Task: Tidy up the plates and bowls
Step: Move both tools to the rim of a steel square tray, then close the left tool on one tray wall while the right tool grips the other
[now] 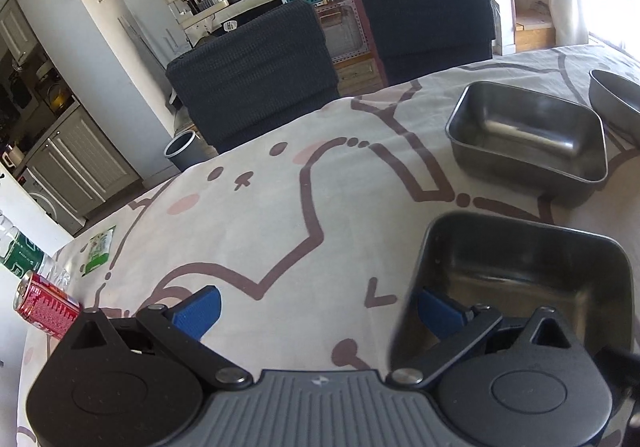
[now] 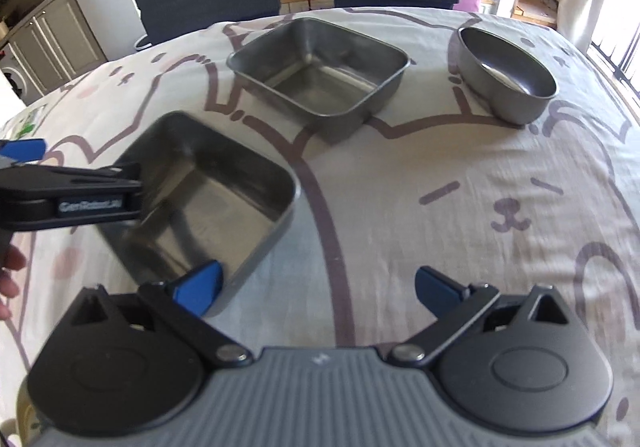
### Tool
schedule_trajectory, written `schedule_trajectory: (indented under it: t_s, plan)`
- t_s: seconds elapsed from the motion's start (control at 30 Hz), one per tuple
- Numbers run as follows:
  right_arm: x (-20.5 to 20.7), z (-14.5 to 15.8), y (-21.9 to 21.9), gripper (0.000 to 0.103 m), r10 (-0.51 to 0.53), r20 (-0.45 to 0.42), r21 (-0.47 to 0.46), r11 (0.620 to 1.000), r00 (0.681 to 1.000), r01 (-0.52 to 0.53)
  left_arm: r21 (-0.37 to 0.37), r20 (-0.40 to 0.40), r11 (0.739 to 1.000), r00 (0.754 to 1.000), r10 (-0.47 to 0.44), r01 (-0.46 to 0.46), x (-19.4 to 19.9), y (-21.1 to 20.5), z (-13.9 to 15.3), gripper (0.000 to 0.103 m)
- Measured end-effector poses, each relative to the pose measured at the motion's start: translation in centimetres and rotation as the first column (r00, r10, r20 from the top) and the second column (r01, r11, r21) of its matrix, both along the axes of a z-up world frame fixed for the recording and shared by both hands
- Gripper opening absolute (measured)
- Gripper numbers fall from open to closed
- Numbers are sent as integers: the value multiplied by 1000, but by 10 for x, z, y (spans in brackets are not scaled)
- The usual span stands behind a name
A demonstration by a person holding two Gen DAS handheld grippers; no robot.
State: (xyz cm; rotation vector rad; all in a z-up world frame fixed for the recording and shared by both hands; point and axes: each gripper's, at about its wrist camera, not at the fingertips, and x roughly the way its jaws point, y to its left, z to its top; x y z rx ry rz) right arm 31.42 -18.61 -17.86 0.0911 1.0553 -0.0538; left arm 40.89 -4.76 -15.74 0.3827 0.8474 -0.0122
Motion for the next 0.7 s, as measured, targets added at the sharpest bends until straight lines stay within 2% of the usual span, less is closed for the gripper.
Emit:
schedule_trajectory:
  t_s: [0.2,0.37,0.4,0.47,0.6,0.67,0.7]
  plan:
    - [1,3,-6,103,-19,10,-12,1000,1000,19,-13,-35,1000,999,-25,25,-4,7,-2,102]
    - [7,2,-14,101,-49,11,13,999,999,49,-81,-80,996,995,-53,47,-7,11,1,79]
    - [8,2,-15,96,-55,16,30,998,998,55,-92,-86,994,994,-62,54,-7,11,2,76]
    - [10,1,-19,86,-61,15,79,995,998,60,-125,-103,991,992,-71,58,-7,10,2,61]
    - [16,-1,-22,58,-64,-21,203,977,998,67,-188,-132,981,988,-78,52,-6,9,2,42]
    - [18,1,-18,43,-49,-15,224,973,999,52,-229,-148,972,986,-82,46,-5,10,2,29]
    - [18,2,-15,34,-38,-3,223,974,999,38,-250,-154,967,984,-83,43,-5,11,3,26]
